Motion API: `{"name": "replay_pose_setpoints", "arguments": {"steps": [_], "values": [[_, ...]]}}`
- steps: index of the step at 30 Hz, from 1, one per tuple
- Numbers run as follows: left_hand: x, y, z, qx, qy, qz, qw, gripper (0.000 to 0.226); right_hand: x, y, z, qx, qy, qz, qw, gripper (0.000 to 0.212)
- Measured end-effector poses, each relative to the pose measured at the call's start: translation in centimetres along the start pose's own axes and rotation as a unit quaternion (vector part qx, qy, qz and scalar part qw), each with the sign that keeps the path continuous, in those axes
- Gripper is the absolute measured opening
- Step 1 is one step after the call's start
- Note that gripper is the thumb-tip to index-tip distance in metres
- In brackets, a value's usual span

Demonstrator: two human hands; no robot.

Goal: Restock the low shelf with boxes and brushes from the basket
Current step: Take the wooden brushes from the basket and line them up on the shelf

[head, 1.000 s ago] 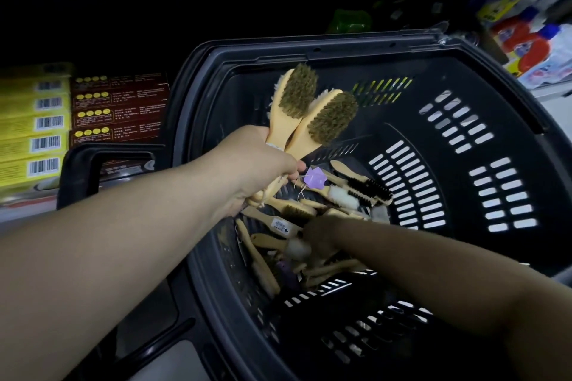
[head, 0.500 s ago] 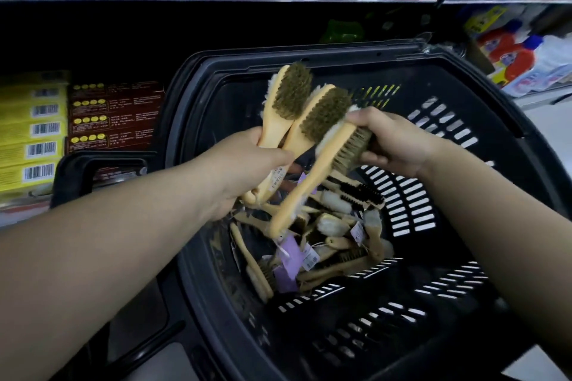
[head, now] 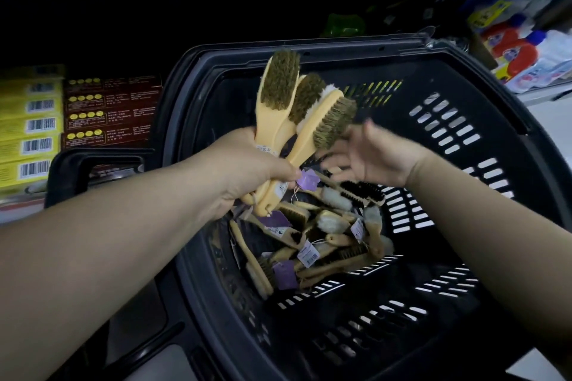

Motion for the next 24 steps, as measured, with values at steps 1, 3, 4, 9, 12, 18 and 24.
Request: {"name": "replay_pose_setpoints", "arguments": {"steps": [1, 3, 4, 9, 12, 18, 24], "values": [[-0.1, -0.1, -0.1, 0.002, 0.008, -0.004, 1.000, 0.023, -0.3, 1.5, -0.4, 0.055, -0.021, 0.030, 0.998, 0.070], [-0.1, -0.1, -0.2, 0.001, 0.013, -0.004, 1.000, 0.019, -0.4, 5.8, -2.1, 0.191, -0.011, 0.228, 0.955, 0.059], [-0.1, -0.1, -0.2, -0.002, 0.011, -0.001, 1.000, 0.019, -0.3, 8.1, -3.4, 0.243, -0.008, 0.367, 0.898, 0.052], [-0.1, -0.1, -0.4, -0.003, 0.010, -0.002, 1.000, 0.019, 1.3, 16.0, -8.9, 0.299, -0.055, 0.710, 0.635, 0.066], [-0.1, -0.1, -0.2, -0.002, 0.005, -0.008, 1.000, 0.017, 1.4, 17.0, -10.1, 0.290, -0.017, 0.767, 0.573, 0.056], [0.1, 0.0, -0.1, -0.008, -0.020, -0.027, 0.999, 0.019, -0.5, 14.9, -8.7, 0.292, -0.016, 0.788, 0.541, 0.058], [0.2, 0.2, -0.1, 0.004, -0.019, -0.024, 1.000, 0.019, -1.3, 16.7, -8.5, 0.274, 0.037, 0.730, 0.626, 0.063]]}}
Point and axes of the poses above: each hand's wrist, its own z-axis away from the middle knuckle, its own x-axis out of the palm, y = z × x, the point moved 3 cm from there along -z, towards the middle knuckle, and after that the axes turned 2 degrees about -y, right-handed, at the moved point
